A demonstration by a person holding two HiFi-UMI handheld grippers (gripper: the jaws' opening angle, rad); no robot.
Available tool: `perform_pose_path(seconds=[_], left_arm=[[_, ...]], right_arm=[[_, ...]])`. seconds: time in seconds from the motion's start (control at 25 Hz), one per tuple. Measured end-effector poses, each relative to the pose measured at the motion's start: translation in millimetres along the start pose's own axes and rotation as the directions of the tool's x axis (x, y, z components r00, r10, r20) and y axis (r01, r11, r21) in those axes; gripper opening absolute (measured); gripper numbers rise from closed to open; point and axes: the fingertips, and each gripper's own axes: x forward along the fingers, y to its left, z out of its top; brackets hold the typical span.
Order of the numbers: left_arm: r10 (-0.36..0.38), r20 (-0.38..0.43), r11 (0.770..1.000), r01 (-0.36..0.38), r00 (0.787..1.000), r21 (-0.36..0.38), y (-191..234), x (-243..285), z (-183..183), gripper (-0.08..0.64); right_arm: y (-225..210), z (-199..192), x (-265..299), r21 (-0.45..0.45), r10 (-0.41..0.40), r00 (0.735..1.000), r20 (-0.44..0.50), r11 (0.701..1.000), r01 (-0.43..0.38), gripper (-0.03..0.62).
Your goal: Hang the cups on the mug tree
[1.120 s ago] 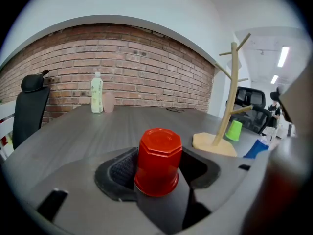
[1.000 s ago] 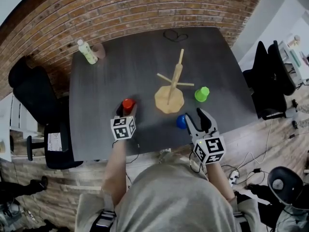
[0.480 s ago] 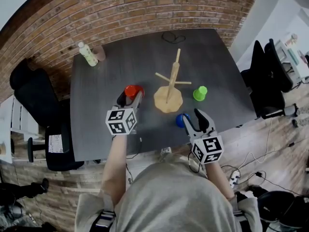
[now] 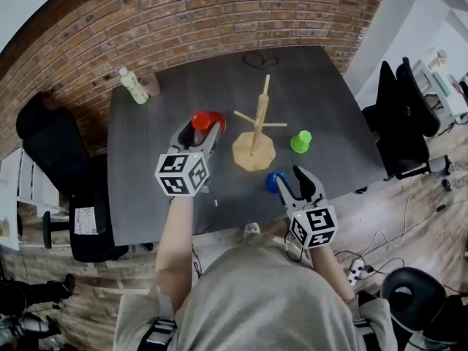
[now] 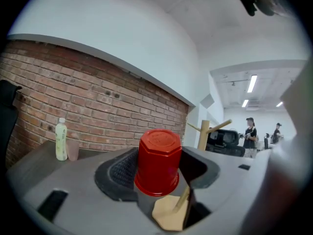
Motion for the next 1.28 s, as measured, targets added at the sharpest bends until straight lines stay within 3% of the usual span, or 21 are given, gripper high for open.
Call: perform_pose_path(seconds=[0.6, 1.28], left_arm=[[-0.084, 0.027, 0.996, 0.084, 0.996, -0.001, -28, 21, 25, 0.249], [-0.144, -0.035, 0.988, 0.142, 0.989, -0.061, -45, 51, -2, 0.250]], right_arm=[[-3, -1, -11, 0.008, -0.019, 1.000, 0.010, 1.000, 0.019, 0.204], [-12, -2, -13, 0.016, -0.038, 0.999, 0.000, 0.999, 0.038, 0.204]])
